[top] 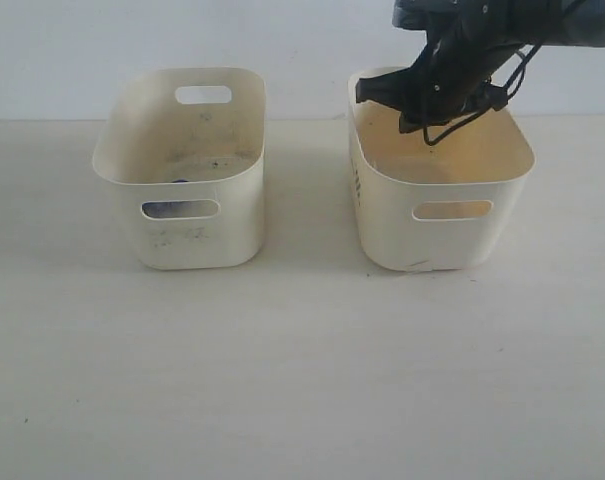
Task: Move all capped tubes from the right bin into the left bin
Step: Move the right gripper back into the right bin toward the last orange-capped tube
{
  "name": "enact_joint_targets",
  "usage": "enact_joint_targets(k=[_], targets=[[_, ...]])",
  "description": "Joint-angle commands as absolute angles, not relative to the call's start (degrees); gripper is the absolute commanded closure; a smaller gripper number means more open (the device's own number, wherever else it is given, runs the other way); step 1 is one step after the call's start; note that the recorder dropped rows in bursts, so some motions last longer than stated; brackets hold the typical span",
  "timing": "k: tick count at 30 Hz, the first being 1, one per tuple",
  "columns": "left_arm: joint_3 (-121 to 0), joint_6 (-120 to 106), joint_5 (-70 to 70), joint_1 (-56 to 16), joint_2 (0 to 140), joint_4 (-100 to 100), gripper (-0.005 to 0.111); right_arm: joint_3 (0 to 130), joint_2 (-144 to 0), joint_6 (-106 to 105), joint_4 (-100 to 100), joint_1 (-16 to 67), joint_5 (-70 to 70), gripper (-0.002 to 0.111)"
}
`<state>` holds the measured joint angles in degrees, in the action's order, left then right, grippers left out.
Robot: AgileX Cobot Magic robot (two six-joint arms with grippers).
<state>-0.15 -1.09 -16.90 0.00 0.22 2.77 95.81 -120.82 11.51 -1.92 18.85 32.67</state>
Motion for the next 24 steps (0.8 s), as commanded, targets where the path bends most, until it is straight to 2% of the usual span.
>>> enact_joint_targets(k=[1, 19, 21, 24], targets=[[0.0, -1.0, -16.9, -0.2, 0.0, 3.3, 0.103, 96.1, -121.7, 12.5, -0.8, 17.1, 32.4, 0.108], [0.0, -1.0, -16.9, -0.2, 0.0, 3.3, 0.103, 96.1, -124.7, 11.6, -0.8, 16.9, 32.3, 0.108], [0.0, -1.0, -16.9, -0.2, 0.0, 3.3, 0.103, 96.1, -124.7, 10.0, -0.8, 17.0, 32.3, 0.101], [0.0, -1.0, -16.9, -0.2, 0.0, 3.3, 0.103, 96.1, -124.7, 9.7, -1.9, 17.1, 32.1, 0.075]])
